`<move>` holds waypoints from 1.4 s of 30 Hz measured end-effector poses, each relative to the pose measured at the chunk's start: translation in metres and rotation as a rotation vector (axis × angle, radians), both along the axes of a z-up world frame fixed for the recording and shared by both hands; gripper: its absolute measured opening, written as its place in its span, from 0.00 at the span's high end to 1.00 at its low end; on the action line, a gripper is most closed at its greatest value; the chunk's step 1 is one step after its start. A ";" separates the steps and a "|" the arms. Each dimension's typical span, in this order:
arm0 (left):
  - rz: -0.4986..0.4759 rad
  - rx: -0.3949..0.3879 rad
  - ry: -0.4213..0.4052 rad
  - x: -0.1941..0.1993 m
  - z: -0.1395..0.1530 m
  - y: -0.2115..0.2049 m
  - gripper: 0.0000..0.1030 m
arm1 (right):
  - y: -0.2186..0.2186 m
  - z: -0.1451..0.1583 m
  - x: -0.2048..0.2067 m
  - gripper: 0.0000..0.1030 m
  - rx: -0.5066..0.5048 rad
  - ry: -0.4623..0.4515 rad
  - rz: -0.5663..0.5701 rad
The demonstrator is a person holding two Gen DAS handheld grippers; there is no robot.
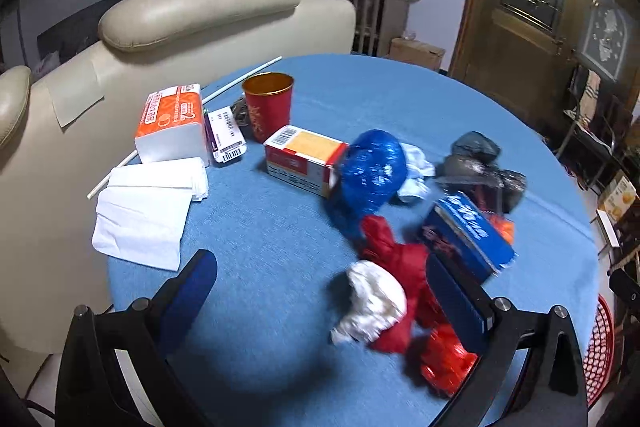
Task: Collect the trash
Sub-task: 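Move both tools over the table toward the pile of trash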
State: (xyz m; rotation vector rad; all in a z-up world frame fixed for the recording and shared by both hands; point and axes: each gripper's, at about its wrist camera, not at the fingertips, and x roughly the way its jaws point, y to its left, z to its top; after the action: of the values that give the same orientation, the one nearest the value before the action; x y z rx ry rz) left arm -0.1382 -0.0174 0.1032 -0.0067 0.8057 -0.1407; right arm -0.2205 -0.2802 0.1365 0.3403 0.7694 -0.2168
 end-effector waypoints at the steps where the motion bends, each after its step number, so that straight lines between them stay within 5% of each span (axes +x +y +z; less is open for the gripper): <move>1: -0.004 0.000 -0.008 -0.006 0.003 -0.001 0.00 | 0.003 0.003 -0.007 0.00 0.006 -0.011 0.005; 14: -0.057 0.007 -0.071 -0.053 0.025 -0.009 0.00 | 0.020 0.016 -0.055 0.00 0.071 -0.077 0.000; 42: -0.054 -0.013 -0.061 -0.053 0.022 0.000 0.00 | 0.041 0.010 -0.057 0.00 0.049 -0.068 0.040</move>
State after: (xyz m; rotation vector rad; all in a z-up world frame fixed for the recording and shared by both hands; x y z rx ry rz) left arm -0.1916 -0.0172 0.1248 0.0072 0.7446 -0.1958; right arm -0.2776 -0.2397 0.1469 0.3759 0.7144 -0.1479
